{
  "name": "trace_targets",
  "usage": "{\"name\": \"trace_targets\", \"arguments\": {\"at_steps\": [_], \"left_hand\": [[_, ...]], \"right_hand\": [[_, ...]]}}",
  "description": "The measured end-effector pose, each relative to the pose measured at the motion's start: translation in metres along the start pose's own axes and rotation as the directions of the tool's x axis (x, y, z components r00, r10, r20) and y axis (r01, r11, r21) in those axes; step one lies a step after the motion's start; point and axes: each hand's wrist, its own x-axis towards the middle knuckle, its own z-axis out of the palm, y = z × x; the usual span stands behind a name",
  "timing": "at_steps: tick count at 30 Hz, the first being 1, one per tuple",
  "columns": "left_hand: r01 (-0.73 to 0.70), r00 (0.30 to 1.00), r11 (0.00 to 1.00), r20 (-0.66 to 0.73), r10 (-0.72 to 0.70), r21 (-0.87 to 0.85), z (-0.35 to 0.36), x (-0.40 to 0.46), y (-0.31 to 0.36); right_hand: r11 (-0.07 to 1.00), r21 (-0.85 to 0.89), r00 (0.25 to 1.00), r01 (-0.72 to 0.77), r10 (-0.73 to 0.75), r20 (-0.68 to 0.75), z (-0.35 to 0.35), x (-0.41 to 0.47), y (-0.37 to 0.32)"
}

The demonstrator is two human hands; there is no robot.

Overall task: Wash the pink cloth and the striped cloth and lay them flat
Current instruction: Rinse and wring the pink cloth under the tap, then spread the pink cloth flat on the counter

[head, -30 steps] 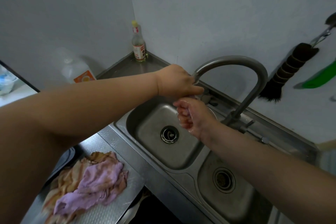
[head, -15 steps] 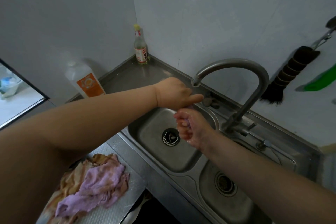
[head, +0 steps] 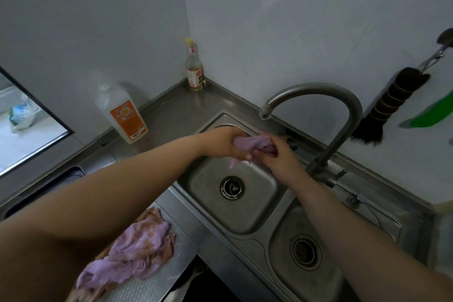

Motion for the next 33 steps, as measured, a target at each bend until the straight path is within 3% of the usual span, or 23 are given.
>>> {"name": "trace_targets", "arguments": {"at_steps": [2,3,5,7,9,13,16,20,23,25,29,33], "left_hand": [[0.078,0.995,0.943,0.086,-0.053,-0.322,-0.003,-0.011,-0.003],[0.117,0.992,0.907,0.095,-0.086,-0.405,-0.003,-0.015,-0.003],[0.157,0.987,0.912,0.080,-0.137,-0.379,0.001,-0.023,0.000],[0.132,0.991,0.973,0.015,-0.132,-0.192,0.006,-0.028,0.002],[0.107,0.990,0.985,-0.078,-0.118,-0.137,0.007,-0.036,0.003],[0.131,0.897,0.884,-0.326,-0.298,-0.449,0.000,-0.063,-0.004],[0.073,0.844,0.790,-0.385,-0.374,-0.608,-0.003,-0.082,-0.012],[0.013,0.894,0.826,-0.363,-0.262,-0.564,-0.005,-0.110,-0.028],[-0.055,0.926,0.867,-0.349,-0.141,-0.495,-0.006,-0.130,-0.038],[-0.064,0.892,0.851,-0.412,-0.186,-0.522,-0.009,-0.146,-0.049],[-0.214,0.820,0.669,-0.503,-0.273,-0.712,-0.020,-0.188,-0.075],[-0.283,0.645,0.624,-0.626,-0.438,-0.728,-0.031,-0.230,-0.109]], "right_hand": [[0.996,0.034,0.996,0.083,-0.082,-0.032,0.000,-0.002,0.001],[0.994,0.027,0.994,0.106,-0.105,-0.037,0.000,-0.004,-0.002],[0.988,-0.044,0.988,0.150,-0.151,-0.026,0.000,-0.005,-0.006],[0.977,-0.112,0.984,0.180,-0.178,0.021,0.001,-0.006,-0.012],[0.972,-0.148,0.983,0.180,-0.175,0.051,0.005,-0.005,-0.019],[0.928,-0.288,0.970,0.238,-0.214,0.115,0.013,0.001,-0.036],[0.908,-0.325,0.961,0.265,-0.222,0.164,0.026,0.000,-0.051],[0.910,-0.253,0.941,0.330,-0.295,0.166,0.054,-0.004,-0.076],[0.919,-0.167,0.913,0.357,-0.306,0.270,0.082,-0.007,-0.091],[0.924,-0.133,0.902,0.359,-0.307,0.303,0.104,-0.008,-0.101],[0.945,-0.075,0.907,0.319,-0.281,0.315,0.153,-0.005,-0.124],[0.989,-0.103,0.821,0.108,-0.030,0.571,0.198,0.005,-0.128]]}}
